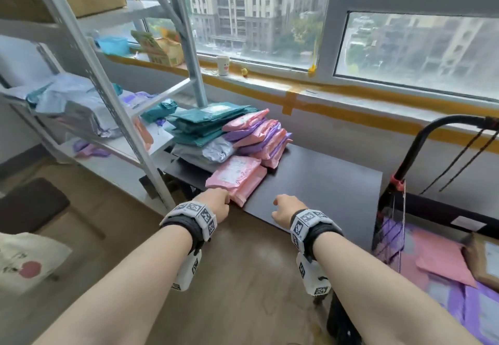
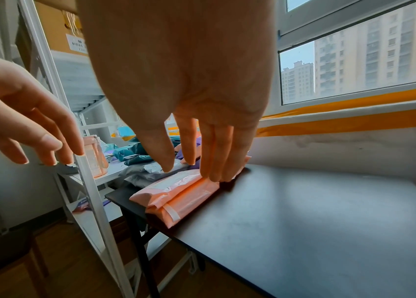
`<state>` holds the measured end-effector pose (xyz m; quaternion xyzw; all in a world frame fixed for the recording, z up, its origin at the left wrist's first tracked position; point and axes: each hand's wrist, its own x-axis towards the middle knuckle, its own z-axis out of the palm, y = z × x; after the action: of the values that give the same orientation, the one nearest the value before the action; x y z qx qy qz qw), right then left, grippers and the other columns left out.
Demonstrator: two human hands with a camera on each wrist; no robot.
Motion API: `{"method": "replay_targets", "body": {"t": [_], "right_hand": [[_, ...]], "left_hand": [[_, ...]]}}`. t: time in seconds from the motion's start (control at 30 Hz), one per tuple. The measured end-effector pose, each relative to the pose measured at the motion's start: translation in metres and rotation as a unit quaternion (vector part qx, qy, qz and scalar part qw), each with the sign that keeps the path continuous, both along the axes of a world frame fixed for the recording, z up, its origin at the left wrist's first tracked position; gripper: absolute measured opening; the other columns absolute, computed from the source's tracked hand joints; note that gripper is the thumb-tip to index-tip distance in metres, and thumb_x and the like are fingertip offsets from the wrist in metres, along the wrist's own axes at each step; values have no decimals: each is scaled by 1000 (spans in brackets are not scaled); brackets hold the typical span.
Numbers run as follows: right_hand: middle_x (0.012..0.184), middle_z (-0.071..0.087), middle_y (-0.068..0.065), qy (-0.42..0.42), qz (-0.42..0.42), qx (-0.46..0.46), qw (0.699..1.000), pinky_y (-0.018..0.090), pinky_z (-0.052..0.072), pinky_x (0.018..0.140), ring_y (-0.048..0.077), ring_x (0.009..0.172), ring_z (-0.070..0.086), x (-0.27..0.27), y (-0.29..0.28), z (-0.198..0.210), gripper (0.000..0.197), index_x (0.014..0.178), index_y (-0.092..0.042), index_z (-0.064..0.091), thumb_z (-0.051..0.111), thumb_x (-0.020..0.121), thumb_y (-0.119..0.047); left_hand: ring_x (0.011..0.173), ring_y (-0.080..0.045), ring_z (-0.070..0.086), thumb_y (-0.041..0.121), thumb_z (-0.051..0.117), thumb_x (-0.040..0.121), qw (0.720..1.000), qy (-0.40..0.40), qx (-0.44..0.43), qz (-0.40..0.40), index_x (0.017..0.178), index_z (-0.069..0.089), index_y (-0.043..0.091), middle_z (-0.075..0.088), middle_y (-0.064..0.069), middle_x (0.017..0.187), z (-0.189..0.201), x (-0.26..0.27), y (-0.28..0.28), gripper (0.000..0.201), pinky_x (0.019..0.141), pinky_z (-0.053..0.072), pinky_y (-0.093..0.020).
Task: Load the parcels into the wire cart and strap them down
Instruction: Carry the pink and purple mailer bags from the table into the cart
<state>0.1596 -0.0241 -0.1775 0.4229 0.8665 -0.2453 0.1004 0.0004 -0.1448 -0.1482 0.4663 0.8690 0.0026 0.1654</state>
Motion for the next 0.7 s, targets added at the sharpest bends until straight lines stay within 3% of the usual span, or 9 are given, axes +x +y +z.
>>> {"method": "replay_targets", "body": {"t": [0.27,0.4,0.53,0.7], "right_hand": [[131,55,12,11,-34,-37,999,34,45,97,29,118,54,-101,24,-27,39,125,-10,52,50,88,-22],[130,55,12,34,-61,-82,994,32,44,96,28,118,53,-143,56,-59,47,129,-11,46,60,86,-21],[125,55,10,81,-142,-146,976,30,44,93,26,114,55,-167,86,-89,65,136,-13,37,70,81,-23],[138,47,13,119,-248,-235,932,37,41,104,25,124,50,-181,102,-109,95,145,-10,24,82,71,-27]], "left_hand": [[105,-20,59,20,47,88,999,-45,-3,2,113,61,24,63,0,117,-32,-112,26,29,87,47,-28],[106,-20,59,21,48,89,996,-86,2,36,114,60,25,63,1,117,-59,-155,60,28,85,44,-27],[110,-19,57,22,49,89,990,-123,-21,64,121,56,23,60,-2,123,-89,-187,93,33,84,42,-25],[107,-23,58,25,48,89,981,-161,-71,81,119,56,16,61,-5,121,-121,-207,120,31,88,44,-28]]}}
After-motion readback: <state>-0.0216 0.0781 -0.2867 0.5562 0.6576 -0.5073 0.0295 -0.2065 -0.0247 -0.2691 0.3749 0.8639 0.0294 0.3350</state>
